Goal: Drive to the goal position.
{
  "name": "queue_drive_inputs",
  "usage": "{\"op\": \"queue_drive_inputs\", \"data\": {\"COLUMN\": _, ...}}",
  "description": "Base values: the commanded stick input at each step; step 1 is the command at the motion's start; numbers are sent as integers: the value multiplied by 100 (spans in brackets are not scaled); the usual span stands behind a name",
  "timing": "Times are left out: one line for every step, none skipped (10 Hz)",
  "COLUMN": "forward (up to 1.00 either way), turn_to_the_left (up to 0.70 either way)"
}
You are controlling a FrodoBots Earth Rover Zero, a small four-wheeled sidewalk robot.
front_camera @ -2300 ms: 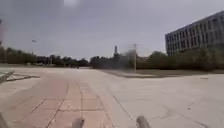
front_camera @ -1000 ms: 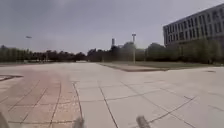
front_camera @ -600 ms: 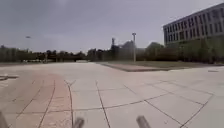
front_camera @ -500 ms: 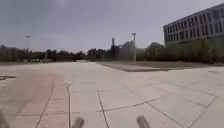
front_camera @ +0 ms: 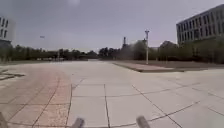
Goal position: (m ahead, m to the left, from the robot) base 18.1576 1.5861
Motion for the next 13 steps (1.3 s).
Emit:
{"op": "queue_drive_inputs", "data": {"forward": 70, "turn_to_the_left": 0}}
{"op": "queue_drive_inputs", "data": {"forward": 70, "turn_to_the_left": 0}}
{"op": "queue_drive_inputs", "data": {"forward": 70, "turn_to_the_left": 0}}
{"op": "queue_drive_inputs", "data": {"forward": 70, "turn_to_the_left": 0}}
{"op": "queue_drive_inputs", "data": {"forward": 70, "turn_to_the_left": 0}}
{"op": "queue_drive_inputs", "data": {"forward": 70, "turn_to_the_left": 0}}
{"op": "queue_drive_inputs", "data": {"forward": 70, "turn_to_the_left": 0}}
{"op": "queue_drive_inputs", "data": {"forward": 70, "turn_to_the_left": 0}}
{"op": "queue_drive_inputs", "data": {"forward": 70, "turn_to_the_left": 0}}
{"op": "queue_drive_inputs", "data": {"forward": 70, "turn_to_the_left": 0}}
{"op": "queue_drive_inputs", "data": {"forward": 70, "turn_to_the_left": 0}}
{"op": "queue_drive_inputs", "data": {"forward": 70, "turn_to_the_left": 0}}
{"op": "queue_drive_inputs", "data": {"forward": 70, "turn_to_the_left": 0}}
